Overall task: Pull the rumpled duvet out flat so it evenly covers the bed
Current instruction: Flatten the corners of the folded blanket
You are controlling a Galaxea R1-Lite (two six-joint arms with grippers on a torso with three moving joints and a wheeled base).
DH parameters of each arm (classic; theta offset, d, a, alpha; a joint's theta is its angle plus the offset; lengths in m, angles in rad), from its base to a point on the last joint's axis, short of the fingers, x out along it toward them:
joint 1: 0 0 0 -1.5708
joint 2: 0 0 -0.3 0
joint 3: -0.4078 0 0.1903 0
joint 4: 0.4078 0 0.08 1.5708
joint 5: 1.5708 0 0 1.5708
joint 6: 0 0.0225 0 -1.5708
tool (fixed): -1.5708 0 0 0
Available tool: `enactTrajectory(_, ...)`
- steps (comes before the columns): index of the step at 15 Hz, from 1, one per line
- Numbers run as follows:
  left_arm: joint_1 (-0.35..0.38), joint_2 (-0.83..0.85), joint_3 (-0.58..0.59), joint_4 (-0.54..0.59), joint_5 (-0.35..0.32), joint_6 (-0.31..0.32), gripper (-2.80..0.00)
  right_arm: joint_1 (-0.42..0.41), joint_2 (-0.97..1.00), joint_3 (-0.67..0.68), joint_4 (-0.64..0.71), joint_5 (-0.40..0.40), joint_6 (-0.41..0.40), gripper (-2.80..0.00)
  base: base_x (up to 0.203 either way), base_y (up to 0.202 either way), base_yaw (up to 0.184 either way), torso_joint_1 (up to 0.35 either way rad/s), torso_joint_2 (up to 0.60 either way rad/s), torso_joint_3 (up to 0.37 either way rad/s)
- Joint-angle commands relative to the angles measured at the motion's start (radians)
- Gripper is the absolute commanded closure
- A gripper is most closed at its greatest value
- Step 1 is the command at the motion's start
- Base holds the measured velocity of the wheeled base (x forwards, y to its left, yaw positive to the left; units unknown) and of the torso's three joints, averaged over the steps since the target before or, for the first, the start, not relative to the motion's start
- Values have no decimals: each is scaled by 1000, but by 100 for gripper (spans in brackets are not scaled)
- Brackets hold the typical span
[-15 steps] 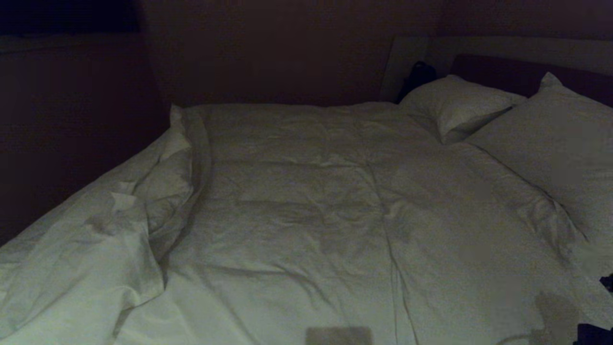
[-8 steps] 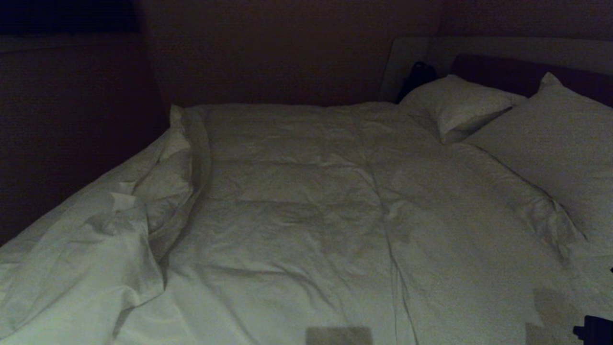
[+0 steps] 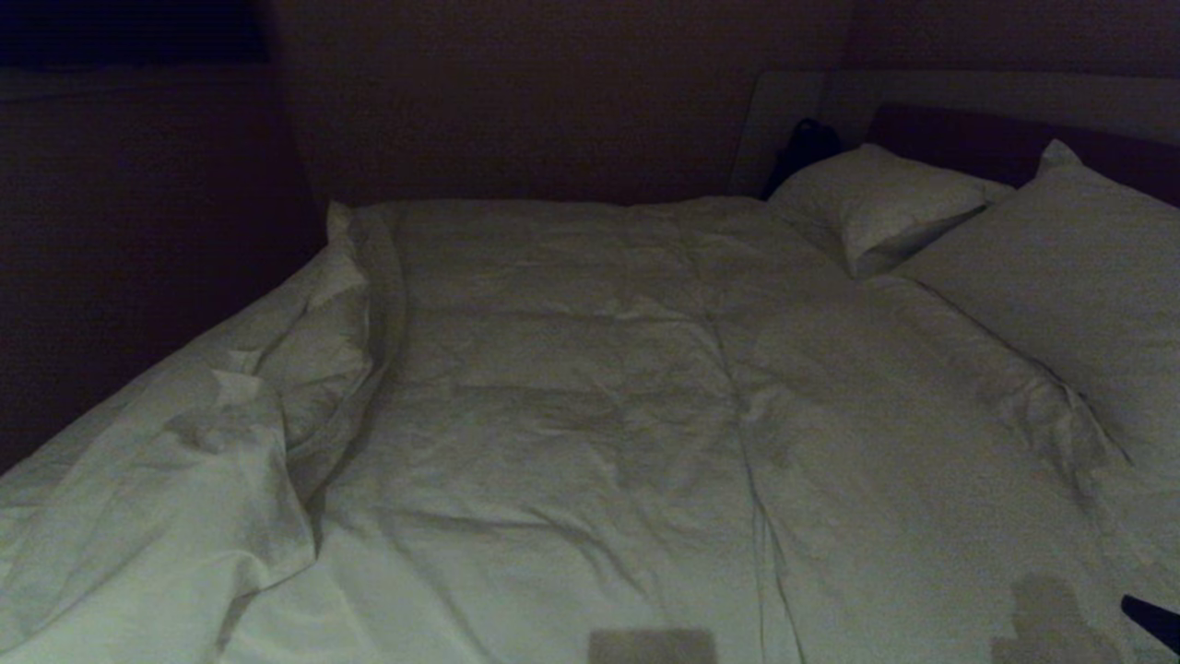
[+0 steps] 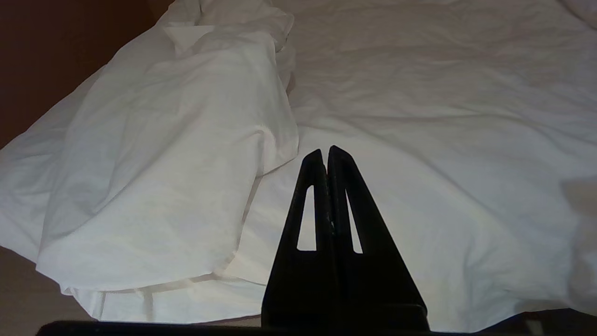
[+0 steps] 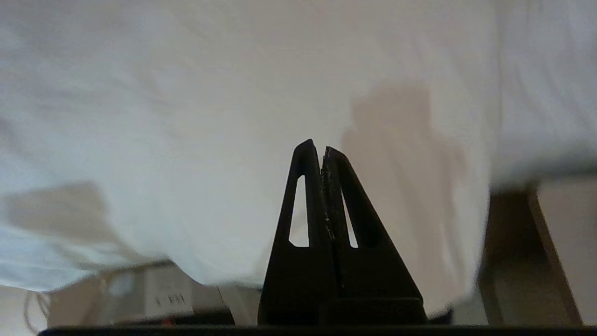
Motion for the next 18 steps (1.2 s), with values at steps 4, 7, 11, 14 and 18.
enactTrajectory(4,0,0,1,0,0,1,0,30,-292,-7,77,84,-10,0,0,0,0,0,0,0)
enactTrajectory(7,0,0,1,0,0,1,0,34,-390,-5,81,89,-28,0,0,0,0,0,0,0)
enactTrajectory(11,0,0,0,0,0,1,0,48,-480,-5,107,121,-27,0,0,0,0,0,0,0)
enactTrajectory(14,0,0,0,0,0,1,0,49,-552,-8,140,123,-30,0,0,0,0,0,0,0)
enactTrajectory(18,0,0,0,0,0,1,0,64,-551,-10,139,127,-30,0,0,0,0,0,0,0)
